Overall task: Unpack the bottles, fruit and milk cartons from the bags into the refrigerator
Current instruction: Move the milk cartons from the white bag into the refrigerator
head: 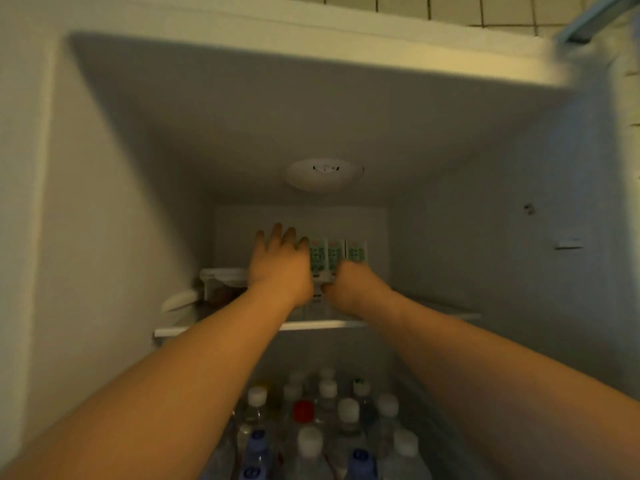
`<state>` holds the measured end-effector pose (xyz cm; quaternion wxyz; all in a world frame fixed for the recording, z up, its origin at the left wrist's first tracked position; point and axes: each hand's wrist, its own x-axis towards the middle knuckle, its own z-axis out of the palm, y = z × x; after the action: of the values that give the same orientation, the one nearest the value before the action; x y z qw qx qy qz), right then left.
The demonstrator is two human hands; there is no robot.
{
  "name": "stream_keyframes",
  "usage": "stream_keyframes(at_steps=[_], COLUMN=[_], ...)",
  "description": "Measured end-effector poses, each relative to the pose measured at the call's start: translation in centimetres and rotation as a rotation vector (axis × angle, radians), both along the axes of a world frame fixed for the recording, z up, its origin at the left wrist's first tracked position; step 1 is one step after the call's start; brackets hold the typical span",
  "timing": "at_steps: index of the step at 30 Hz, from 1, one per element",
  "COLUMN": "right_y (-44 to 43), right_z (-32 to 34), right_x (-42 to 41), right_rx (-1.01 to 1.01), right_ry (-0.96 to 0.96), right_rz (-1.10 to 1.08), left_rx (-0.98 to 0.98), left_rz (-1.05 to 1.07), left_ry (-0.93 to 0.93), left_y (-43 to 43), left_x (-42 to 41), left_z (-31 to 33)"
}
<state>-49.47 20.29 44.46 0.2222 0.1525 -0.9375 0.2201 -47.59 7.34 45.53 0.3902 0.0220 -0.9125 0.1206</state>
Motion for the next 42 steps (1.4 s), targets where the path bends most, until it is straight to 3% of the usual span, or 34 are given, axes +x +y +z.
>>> stream_keyframes(at_steps=[4, 8, 10, 16, 27, 37, 42], right_y=[1.6, 3.6, 4.7, 8.0, 11.6, 17.1, 22.7], right_z=[-1.5, -4.8, -6.6, -10.6, -21.7, -35.6, -42.4], right_x=[4.4, 9.5, 11.7, 17.7, 31.7, 49.8, 59.8], right_rx=[-0.022, 0.163, 0.196, 0.172, 0.035, 0.163, 0.248], right_ry=[0.004, 0.049, 0.093, -0.081, -0.067, -0.077, -0.135], right_rz=[0.008, -0.043, -0.008, 0.080, 0.264, 0.447, 0.543], left_rx=[0.161, 0.418, 0.393, 0.346, 0.316, 0.521, 0.761], left_rz=[-0.070, -0.028, 0.022, 0.124, 0.201, 0.275, 0.374], left_ry=[0.011, -0.123, -0.141, -0.329, -0.208, -0.320, -0.370], left_y=[0.1, 0.4, 0.5, 1.7, 7.7, 15.1, 21.9], left_x=[4.3, 8.8, 11.2, 20.7, 42.9, 62.7, 73.2], left_z=[-2.0, -4.5, -6.6, -12.7, -24.0, -38.7, -46.3])
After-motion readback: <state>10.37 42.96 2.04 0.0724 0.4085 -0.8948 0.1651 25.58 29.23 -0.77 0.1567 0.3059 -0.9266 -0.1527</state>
